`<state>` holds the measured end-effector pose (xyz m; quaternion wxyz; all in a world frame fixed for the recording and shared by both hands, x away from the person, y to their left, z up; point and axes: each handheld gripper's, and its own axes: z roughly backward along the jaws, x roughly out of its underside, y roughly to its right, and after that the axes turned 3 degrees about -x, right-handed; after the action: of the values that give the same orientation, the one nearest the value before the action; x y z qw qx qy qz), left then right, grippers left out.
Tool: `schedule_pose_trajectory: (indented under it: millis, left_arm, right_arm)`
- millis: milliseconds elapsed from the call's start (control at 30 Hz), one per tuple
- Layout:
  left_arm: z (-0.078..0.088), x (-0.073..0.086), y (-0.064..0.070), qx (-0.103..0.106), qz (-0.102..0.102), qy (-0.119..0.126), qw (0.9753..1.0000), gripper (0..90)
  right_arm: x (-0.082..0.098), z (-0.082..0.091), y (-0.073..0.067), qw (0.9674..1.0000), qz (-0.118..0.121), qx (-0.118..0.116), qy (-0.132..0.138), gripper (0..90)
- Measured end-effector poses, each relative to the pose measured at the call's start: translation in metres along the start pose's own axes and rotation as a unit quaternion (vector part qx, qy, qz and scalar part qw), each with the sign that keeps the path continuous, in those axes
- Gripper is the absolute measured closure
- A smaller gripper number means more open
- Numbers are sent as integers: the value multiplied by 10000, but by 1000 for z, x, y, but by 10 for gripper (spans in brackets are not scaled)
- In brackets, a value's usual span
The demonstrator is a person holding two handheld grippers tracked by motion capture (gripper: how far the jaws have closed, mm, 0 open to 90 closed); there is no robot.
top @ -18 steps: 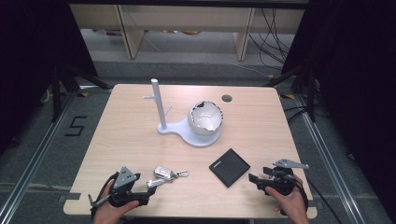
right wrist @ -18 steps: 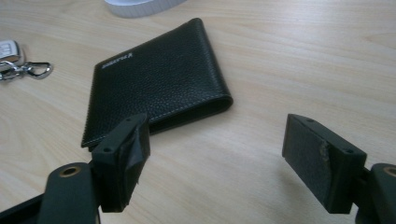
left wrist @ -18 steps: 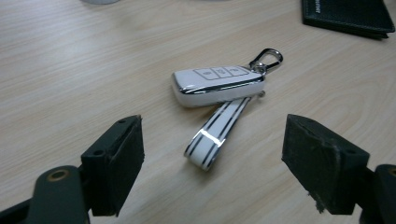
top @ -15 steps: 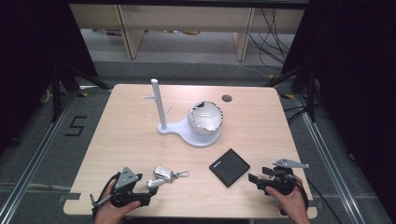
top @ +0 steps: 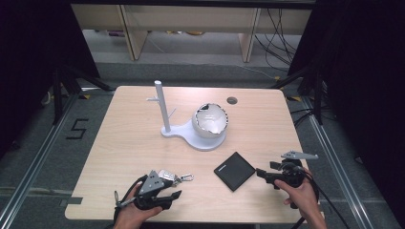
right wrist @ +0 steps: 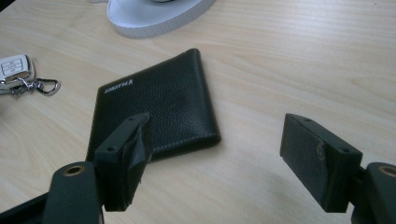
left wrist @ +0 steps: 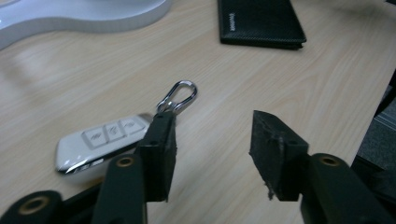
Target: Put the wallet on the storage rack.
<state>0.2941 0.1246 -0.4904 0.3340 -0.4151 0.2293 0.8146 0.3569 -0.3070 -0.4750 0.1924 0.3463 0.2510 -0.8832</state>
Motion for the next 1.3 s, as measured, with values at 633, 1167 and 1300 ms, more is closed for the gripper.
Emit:
schedule_pose_trajectory:
  millis: [633, 1167, 1300]
  left_arm:
    - [-90, -44, 36, 474, -617, -137, 9969, 883]
    - [-126, -55, 46, 583, -667, -450, 9951, 882]
    - [-130, -56, 48, 561, -700, -462, 9949, 882]
  right_arm:
    - [-42, -43, 9, 9970, 12, -506, -581, 325]
    - [-47, -73, 11, 9936, -99, -697, -883, 382]
    - [-48, -77, 12, 9924, -102, -788, -938, 385]
